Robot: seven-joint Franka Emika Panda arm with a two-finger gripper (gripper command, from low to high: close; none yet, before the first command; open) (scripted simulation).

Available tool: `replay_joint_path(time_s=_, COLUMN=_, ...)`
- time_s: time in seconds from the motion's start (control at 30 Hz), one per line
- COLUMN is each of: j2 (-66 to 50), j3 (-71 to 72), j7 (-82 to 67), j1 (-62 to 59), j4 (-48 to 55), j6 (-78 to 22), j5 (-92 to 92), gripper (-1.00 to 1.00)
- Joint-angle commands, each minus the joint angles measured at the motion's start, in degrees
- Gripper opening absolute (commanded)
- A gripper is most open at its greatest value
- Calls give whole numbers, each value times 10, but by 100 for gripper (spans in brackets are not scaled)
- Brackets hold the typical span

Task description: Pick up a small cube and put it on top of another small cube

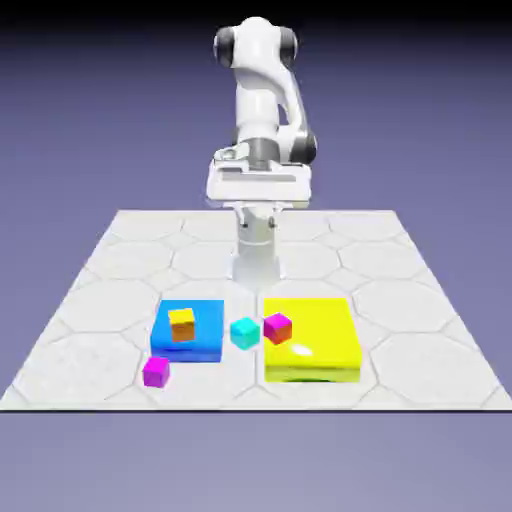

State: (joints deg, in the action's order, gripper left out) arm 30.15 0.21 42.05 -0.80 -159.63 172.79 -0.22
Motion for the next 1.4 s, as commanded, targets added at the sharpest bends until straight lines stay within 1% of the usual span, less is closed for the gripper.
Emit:
replay_joint_path(time_s=0.0, j2=-21, j3=2, j7=-3, j1=-12, j4=11, j6=-10, j5=-2, gripper=0)
replay_joint_path(time_s=0.77, j2=-498, j3=43, j7=-81, j1=-296, j4=273, j6=-242, j5=-44, gripper=0)
replay_joint_path(time_s=0.83, j2=-499, j3=43, j7=-81, j1=-296, j4=274, j6=-242, j5=-44, gripper=0)
replay_joint_path(time_s=1.0, j2=-599, j3=27, j7=-70, j1=-285, j4=289, j6=-158, j5=-59, gripper=0)
replay_joint_path(time_s=1.03, j2=-599, j3=27, j7=-70, j1=-285, j4=289, j6=-158, j5=-59, gripper=-100)
replay_joint_path(time_s=1.07, j2=-599, j3=27, j7=-70, j1=-285, j4=289, j6=-158, j5=-59, gripper=-100)
replay_joint_path(time_s=1.23, j2=-497, j3=39, j7=-86, j1=-293, j4=273, j6=-243, j5=-45, gripper=-100)
replay_joint_path(time_s=1.37, j2=-447, j3=-32, j7=-185, j1=-218, j4=249, j6=-260, j5=-69, gripper=-100)
